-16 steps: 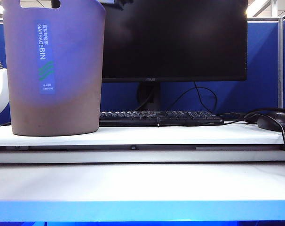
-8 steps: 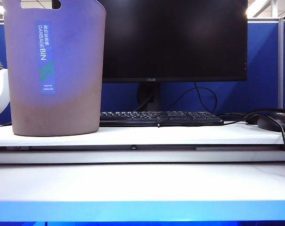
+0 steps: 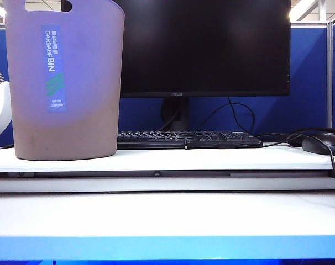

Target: Pick up all paper balls from the table and place them in the pink trash can.

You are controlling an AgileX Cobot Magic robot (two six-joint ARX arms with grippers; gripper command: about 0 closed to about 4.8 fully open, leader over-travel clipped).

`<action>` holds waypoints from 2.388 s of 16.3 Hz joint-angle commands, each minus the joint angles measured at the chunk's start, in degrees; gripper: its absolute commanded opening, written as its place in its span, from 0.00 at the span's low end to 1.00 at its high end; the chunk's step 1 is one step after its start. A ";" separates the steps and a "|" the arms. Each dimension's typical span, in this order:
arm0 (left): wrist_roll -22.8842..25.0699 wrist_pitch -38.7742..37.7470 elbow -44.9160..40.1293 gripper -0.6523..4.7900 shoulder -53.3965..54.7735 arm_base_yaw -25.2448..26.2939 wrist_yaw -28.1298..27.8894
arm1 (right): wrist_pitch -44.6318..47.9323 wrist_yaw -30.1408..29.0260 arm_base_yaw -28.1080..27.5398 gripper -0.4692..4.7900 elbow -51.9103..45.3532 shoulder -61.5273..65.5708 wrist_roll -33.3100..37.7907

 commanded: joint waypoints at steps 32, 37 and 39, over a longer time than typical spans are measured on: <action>-5.46 31.91 -44.15 0.11 -0.28 3.98 16.28 | 32.52 23.80 0.04 0.08 -72.19 -33.90 13.66; -1.36 31.67 -46.82 0.11 -0.28 19.30 15.34 | 32.50 23.80 0.07 0.08 -72.19 -33.94 13.66; 0.44 32.13 -48.09 0.11 -0.28 24.65 13.64 | 32.48 23.80 0.04 0.08 -72.19 -33.94 13.66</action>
